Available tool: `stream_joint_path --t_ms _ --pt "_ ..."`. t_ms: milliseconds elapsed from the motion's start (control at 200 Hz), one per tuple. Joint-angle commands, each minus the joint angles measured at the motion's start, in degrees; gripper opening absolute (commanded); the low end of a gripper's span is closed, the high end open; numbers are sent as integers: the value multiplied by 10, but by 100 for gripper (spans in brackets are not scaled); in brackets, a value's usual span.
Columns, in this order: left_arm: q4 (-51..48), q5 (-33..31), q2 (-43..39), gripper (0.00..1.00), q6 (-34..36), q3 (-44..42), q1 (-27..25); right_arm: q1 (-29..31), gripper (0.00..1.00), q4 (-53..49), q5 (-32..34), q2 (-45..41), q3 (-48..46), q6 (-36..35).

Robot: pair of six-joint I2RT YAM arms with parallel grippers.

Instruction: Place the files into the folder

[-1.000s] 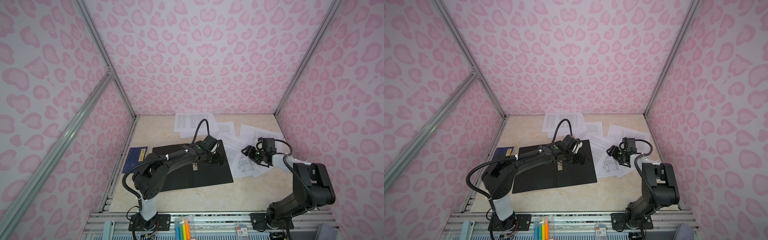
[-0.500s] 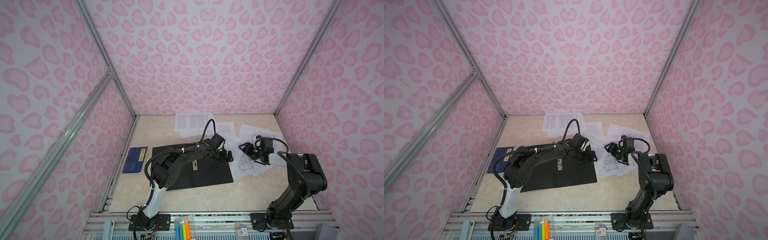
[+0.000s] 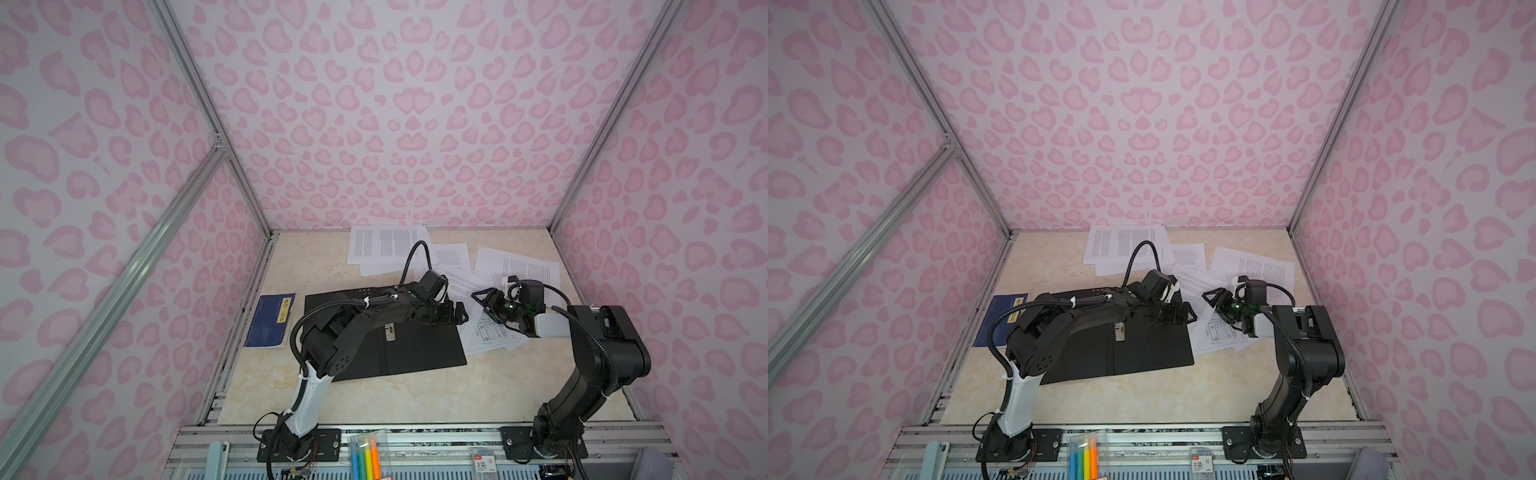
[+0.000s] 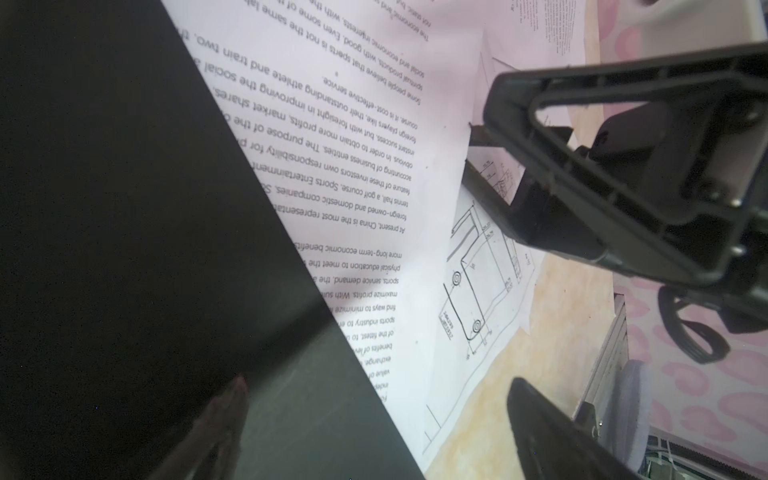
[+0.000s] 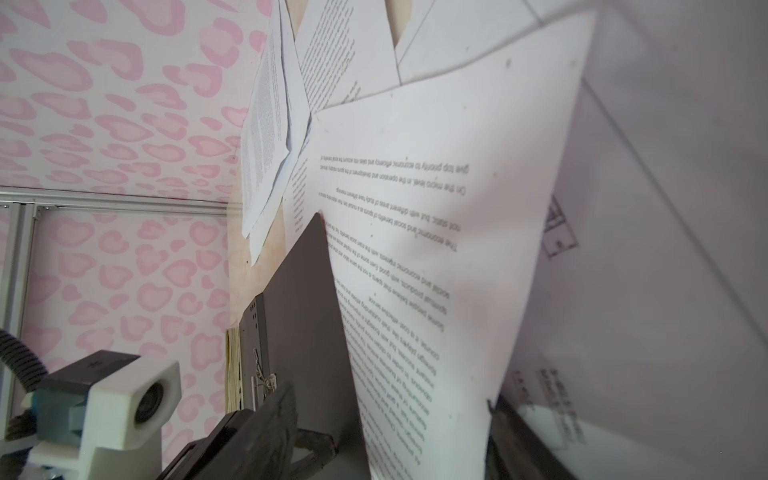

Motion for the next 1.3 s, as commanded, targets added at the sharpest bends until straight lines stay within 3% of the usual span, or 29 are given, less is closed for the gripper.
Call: stream_joint_path --t_ms 0,385,705,820,915,1150,1300 --pt "-96 -26 17 99 -11 -9 0 14 65 45 -18 -9 -15 26" --pt "-92 -28 8 99 -16 -12 1 57 43 29 104 -55 -70 42" --pt "-89 -21 5 99 -22 1 4 88 31 110 136 -48 -114 78" --pt "-91 -17 -1 99 -21 12 4 99 21 122 151 -53 -123 87" --pt "-92 -10 -13 99 -10 29 4 108 0 120 168 -64 -131 86" --pt "-107 -40 -102 100 68 112 4 106 0 8 184 -141 -105 31" --pt "-37 -115 -183 99 130 85 4 106 0 -106 186 -192 -65 -21"
